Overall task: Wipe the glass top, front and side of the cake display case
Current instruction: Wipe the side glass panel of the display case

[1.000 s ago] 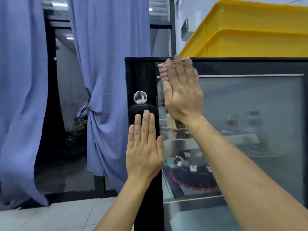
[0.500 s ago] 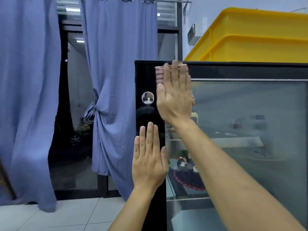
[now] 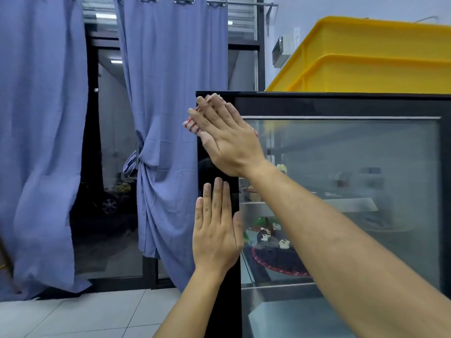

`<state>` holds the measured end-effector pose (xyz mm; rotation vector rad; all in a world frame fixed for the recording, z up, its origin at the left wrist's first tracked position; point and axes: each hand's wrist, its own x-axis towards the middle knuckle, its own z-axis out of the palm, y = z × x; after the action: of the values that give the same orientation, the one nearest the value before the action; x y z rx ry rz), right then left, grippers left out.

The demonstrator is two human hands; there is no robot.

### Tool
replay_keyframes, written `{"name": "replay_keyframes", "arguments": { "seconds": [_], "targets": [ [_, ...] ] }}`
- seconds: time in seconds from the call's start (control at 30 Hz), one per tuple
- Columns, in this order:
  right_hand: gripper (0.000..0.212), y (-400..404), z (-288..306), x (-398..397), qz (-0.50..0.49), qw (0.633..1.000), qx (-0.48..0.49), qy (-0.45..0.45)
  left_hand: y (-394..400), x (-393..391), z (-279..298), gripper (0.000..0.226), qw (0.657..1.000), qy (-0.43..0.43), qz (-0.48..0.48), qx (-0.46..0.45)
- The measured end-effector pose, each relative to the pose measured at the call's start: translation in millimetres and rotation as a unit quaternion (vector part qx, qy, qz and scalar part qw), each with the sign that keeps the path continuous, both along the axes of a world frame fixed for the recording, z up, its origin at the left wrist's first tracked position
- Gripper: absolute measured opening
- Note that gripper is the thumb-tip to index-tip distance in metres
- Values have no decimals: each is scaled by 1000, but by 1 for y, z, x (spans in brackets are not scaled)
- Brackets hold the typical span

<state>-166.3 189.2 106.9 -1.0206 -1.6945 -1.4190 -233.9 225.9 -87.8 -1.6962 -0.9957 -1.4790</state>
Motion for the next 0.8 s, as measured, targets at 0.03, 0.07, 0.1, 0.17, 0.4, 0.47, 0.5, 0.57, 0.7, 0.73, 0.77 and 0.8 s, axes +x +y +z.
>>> {"name": "replay_keyframes", "arguments": {
  "seconds": [0.03,0.07,0.1,0.17,0.4,0.47,0.5,0.57,0.7,0.73,0.77,0.8],
  "targets": [
    [56,-1,8,7,-8,1000,11,-7,0,0,1,65,1000,-1,1,1],
    [56,0,14,15,-18,999,27,10,-1,0,1,64,1000,-1,1,2],
    [57,0,16,20,-22,998,39,49,-1,0,0,64,1000,0,0,3],
    [60,-1,3,14,-13,988,43,150,-1,0,0,63,1000,1,-3,2],
    [60,-2,-1,25,-10,991,39,126,-2,-2,2,65,1000,4,-6,-4],
    [60,-4,-5,42,-23,969,74,233,-3,-3,1,65,1000,6,-12,-4],
    [60,-5,-13,44,-26,953,93,286,-3,-3,1,65,1000,8,-12,-4],
    [61,-4,-33,35,-25,950,101,295,-3,-3,1,65,1000,10,-9,-5],
    [58,1,-24,20,-4,995,60,82,-2,-2,1,65,1000,4,-6,-2],
    [56,2,-13,20,-2,997,62,48,-2,-2,1,65,1000,4,-4,0],
    [55,2,-2,23,-6,997,68,21,-2,-1,1,65,1000,5,-2,2],
    [54,2,6,27,-12,997,72,-1,-2,-1,1,65,1000,6,0,4]
  ]
}}
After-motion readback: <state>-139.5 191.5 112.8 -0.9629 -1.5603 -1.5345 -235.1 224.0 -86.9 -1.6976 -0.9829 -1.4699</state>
